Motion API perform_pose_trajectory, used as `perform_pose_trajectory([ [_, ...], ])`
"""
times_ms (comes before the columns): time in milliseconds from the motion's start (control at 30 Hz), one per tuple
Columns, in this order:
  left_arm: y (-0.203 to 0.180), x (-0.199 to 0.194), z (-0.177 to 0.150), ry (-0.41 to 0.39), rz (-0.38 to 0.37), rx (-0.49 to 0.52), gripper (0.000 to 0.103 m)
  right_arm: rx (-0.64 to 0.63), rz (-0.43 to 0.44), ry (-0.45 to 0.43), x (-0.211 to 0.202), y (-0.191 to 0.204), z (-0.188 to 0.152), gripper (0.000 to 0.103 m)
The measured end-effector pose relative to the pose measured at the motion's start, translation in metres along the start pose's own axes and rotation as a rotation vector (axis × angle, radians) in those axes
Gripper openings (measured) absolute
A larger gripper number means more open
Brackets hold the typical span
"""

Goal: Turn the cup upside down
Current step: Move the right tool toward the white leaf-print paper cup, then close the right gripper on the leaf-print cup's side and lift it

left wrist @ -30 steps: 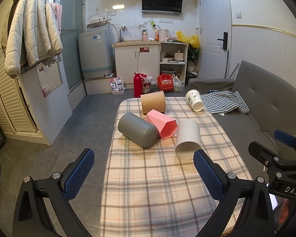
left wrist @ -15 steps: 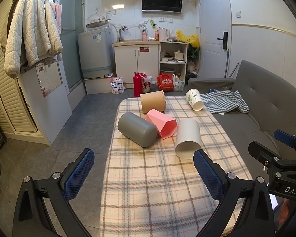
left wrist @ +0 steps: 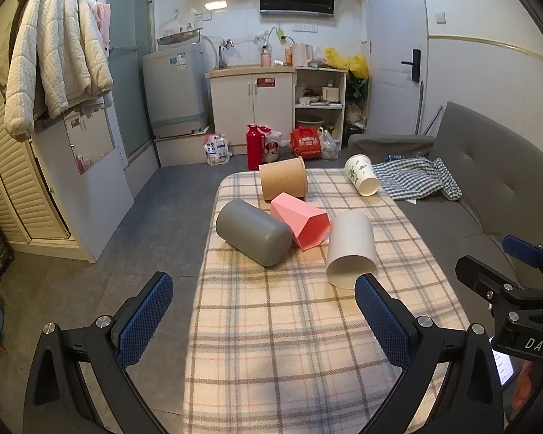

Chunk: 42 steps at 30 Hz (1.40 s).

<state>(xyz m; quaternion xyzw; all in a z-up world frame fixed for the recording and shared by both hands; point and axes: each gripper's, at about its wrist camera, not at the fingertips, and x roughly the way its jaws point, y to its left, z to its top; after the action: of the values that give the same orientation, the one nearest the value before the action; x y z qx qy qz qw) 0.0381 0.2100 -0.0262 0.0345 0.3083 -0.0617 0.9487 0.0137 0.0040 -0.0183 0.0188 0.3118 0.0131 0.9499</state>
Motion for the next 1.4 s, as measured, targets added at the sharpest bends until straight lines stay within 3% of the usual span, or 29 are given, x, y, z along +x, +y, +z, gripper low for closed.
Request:
perform_pose_trajectory([
  [300, -0.001, 0.026, 0.032, 0.026, -0.004, -0.012, 0.103, 0.012, 0.003, 0.014, 0.027, -0.015, 0.026, 0.103],
  [567, -0.001, 0.082, 0.082, 0.057, 0.004, -0.026, 0.103, 0.035, -0.048, 0.014, 0.085, -0.043, 0.088, 0.103],
  [800, -0.002, 0.151, 0.119, 0.085, 0.02, -0.03, 0.103, 0.047, -0.092, 0.057, 0.181, -0.07, 0.145, 0.103],
  [1067, -0.002, 0.218, 0.129, 0.145, 0.043, -0.028, 0.103, 0.082, -0.091, 0.189, 0.308, -0.099, 0.162, 0.101],
  [1233, 0.001, 0.234, 0.123, 0.173, 0.04, -0.027, 0.103, 0.095, -0.072, 0.262, 0.361, -0.105, 0.155, 0.089],
  [1367, -0.001, 0.237, 0.12, 0.188, 0.04, -0.017, 0.103, 0.109, -0.042, 0.314, 0.379, -0.108, 0.148, 0.06],
  [1400, -0.002, 0.235, 0.12, 0.188, 0.043, -0.013, 0.103, 0.11, -0.038, 0.316, 0.378, -0.109, 0.147, 0.06],
])
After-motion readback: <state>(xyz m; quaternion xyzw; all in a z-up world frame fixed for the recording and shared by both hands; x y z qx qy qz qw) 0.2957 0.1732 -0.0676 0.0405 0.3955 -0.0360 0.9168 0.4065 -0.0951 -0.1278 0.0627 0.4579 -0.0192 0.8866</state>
